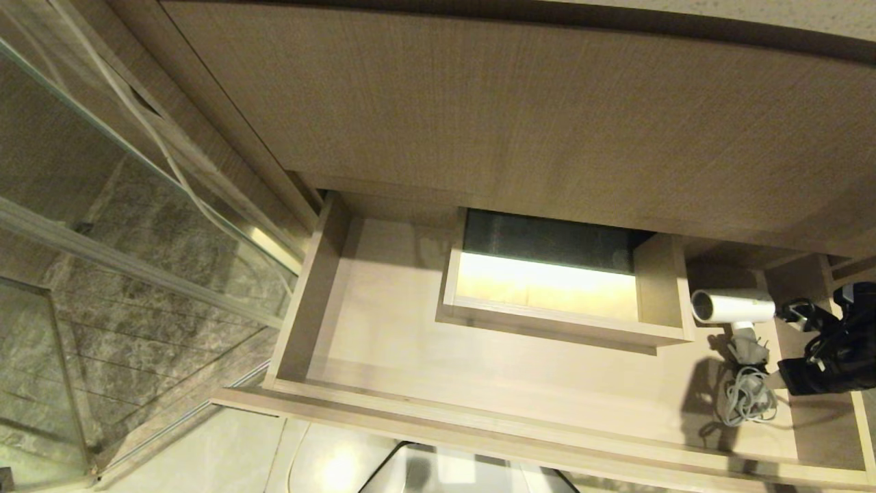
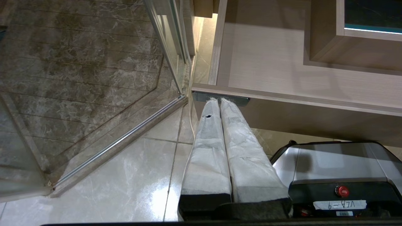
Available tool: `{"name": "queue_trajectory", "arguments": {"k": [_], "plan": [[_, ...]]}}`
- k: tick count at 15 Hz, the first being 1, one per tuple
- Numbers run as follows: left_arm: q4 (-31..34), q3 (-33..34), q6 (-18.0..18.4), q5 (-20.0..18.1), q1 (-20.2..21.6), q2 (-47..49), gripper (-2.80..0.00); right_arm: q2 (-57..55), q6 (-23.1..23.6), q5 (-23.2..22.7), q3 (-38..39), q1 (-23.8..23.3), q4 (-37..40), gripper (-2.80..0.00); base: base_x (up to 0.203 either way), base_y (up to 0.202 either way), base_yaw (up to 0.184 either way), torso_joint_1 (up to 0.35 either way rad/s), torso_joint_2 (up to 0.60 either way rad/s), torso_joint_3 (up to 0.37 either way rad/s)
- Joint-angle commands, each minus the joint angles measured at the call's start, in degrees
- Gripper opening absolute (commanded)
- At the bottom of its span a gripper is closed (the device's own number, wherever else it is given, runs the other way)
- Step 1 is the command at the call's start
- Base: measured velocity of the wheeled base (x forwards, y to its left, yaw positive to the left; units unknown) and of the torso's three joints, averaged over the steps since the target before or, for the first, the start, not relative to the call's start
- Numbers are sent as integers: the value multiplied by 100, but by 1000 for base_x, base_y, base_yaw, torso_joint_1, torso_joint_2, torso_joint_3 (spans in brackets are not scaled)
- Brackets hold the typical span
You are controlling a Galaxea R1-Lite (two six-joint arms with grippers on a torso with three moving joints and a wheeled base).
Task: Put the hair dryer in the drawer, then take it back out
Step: Take the hairdryer out
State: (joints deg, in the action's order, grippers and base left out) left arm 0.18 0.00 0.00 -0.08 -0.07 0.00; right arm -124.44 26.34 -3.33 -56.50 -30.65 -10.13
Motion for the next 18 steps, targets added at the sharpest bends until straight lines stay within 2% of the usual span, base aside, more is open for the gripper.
{"name": "queue_trajectory", "arguments": {"k": [1, 5, 8, 11, 18], "plan": [[-1, 9, 0, -1, -1, 0, -280, -447, 4, -257, -189, -5, -53, 0, 0, 0, 0, 0, 0, 0], [-1, 9, 0, -1, -1, 0, -280, -1025, -14, -575, -644, -3, -364, 0, 0, 0, 0, 0, 0, 0], [-1, 9, 0, -1, -1, 0, -280, -1321, -15, -627, -1086, -3, -414, 0, 0, 0, 0, 0, 0, 0], [-1, 4, 0, -1, -1, 0, -280, -1471, -15, -782, -1251, -3, -509, 0, 0, 0, 0, 0, 0, 0], [-1, 9, 0, -1, -1, 0, -280, -1623, -7, -792, -1355, 15, -760, 0, 0, 0, 0, 0, 0, 0]]}}
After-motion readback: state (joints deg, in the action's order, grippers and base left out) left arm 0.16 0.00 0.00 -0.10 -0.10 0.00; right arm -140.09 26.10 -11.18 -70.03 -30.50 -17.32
